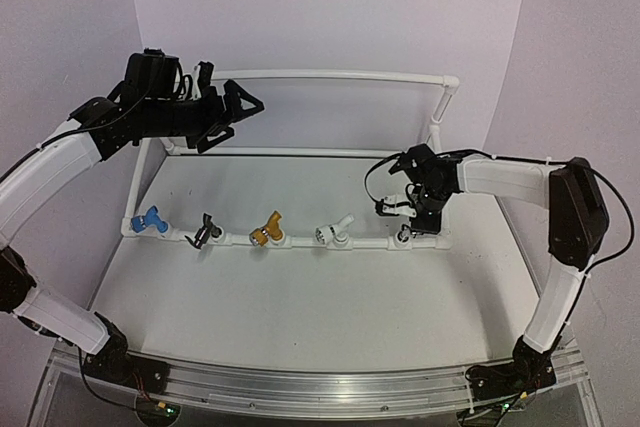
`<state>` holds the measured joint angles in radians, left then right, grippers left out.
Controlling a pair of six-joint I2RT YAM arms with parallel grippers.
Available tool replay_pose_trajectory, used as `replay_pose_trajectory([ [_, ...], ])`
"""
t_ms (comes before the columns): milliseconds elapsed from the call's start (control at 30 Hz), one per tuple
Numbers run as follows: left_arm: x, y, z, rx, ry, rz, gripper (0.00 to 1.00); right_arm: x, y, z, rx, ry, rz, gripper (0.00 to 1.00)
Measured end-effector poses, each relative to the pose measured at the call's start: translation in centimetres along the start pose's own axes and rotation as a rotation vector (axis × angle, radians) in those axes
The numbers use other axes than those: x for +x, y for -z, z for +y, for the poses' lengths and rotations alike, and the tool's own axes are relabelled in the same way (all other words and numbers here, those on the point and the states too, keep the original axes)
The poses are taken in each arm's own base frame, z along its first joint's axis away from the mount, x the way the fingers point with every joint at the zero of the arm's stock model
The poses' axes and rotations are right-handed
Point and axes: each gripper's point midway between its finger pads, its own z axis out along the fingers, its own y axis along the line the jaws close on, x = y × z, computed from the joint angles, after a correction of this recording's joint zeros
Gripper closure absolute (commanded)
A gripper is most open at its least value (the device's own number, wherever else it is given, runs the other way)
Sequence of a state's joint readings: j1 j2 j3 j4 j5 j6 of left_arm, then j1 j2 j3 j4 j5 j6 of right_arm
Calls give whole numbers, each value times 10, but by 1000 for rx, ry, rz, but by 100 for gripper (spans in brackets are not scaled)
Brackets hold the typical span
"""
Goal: Install the water faucets
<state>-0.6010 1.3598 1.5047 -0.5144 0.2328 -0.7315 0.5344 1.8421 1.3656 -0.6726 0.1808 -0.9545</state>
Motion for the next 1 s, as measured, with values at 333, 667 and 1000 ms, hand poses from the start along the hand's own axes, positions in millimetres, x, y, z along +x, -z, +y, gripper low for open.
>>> replay_pose_trajectory([
  [333, 0, 0, 1, -1, 0, 1, 2, 3, 11, 39, -142, 45, -72, 100],
  [667, -1, 0, 2, -4, 2, -2, 2, 1, 12, 68, -218, 44, -144, 100],
  [1000, -1, 0, 2, -5, 2, -3, 2, -25, 20, 75, -187, 42, -238, 100],
])
